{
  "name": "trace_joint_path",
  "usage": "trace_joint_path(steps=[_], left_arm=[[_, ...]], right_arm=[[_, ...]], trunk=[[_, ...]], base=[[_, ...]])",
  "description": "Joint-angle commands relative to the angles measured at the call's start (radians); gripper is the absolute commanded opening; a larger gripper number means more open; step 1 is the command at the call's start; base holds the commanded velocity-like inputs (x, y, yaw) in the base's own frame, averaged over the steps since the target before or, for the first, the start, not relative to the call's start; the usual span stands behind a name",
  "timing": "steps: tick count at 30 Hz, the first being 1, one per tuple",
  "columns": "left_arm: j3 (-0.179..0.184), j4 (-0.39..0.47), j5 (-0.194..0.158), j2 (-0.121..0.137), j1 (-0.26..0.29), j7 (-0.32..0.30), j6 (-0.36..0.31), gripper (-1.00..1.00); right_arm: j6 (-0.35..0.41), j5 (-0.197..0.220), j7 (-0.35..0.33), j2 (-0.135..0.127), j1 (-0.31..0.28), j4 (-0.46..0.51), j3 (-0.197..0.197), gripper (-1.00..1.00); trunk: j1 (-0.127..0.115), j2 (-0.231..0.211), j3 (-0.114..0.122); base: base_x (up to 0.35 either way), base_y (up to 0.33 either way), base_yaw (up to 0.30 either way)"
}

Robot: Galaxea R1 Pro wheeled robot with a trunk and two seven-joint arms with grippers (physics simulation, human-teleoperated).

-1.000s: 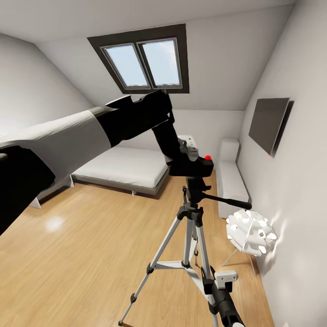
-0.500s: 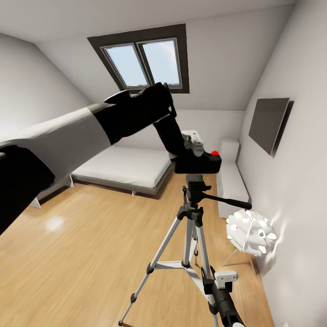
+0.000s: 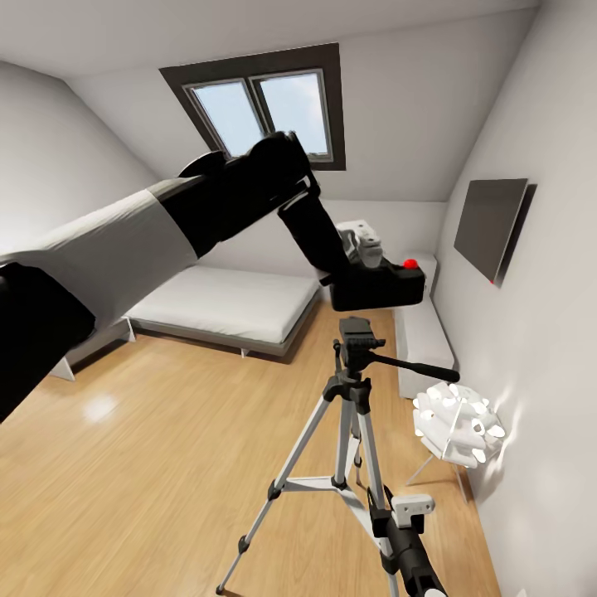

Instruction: Attach the digital camera to the camera tripod in the bedroom.

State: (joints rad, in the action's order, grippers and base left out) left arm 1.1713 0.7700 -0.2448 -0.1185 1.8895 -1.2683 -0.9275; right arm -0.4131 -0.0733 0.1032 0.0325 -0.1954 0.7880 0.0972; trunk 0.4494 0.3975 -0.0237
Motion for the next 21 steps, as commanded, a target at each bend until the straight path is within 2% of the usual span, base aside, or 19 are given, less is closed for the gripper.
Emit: trace_joint_path(steps=[1, 4, 7, 10, 15, 21], left_arm=[[0.003, -0.001, -0.006, 0.003, 0.002, -0.003, -0.006, -1.00], [0.004, -0.002, -0.009, 0.010, 0.000, -0.003, -0.007, -1.00], [0.025, -0.008, -0.011, 0.015, -0.054, -0.003, -0.008, -1.00], [0.030, -0.010, -0.011, 0.017, -0.070, -0.003, -0.009, -1.00], [0.035, -0.010, -0.012, 0.027, -0.078, -0.003, -0.010, -1.00], [0.070, -0.008, -0.012, 0.029, -0.079, -0.003, -0.012, -1.00]], right_arm=[[-0.001, -0.010, 0.010, 0.000, -0.001, 0.000, 0.003, -1.00], [-0.001, -0.010, 0.010, 0.000, -0.001, 0.000, 0.003, -1.00], [-0.001, -0.010, 0.010, 0.000, -0.001, 0.000, 0.003, -1.00], [-0.001, -0.010, 0.010, 0.000, -0.001, 0.000, 0.003, -1.00], [-0.001, -0.010, 0.010, 0.000, -0.001, 0.000, 0.003, -1.00], [-0.001, -0.010, 0.010, 0.000, -0.001, 0.000, 0.003, -1.00]], trunk=[[0.001, 0.003, -0.002], [0.001, 0.003, -0.002], [0.001, 0.003, -0.002], [0.001, 0.003, -0.002], [0.001, 0.003, -0.002], [0.001, 0.003, -0.002]], base=[[0.000, 0.000, 0.000], [0.000, 0.000, 0.000], [0.000, 0.000, 0.000], [0.000, 0.000, 0.000], [0.000, 0.000, 0.000], [0.000, 0.000, 0.000]])
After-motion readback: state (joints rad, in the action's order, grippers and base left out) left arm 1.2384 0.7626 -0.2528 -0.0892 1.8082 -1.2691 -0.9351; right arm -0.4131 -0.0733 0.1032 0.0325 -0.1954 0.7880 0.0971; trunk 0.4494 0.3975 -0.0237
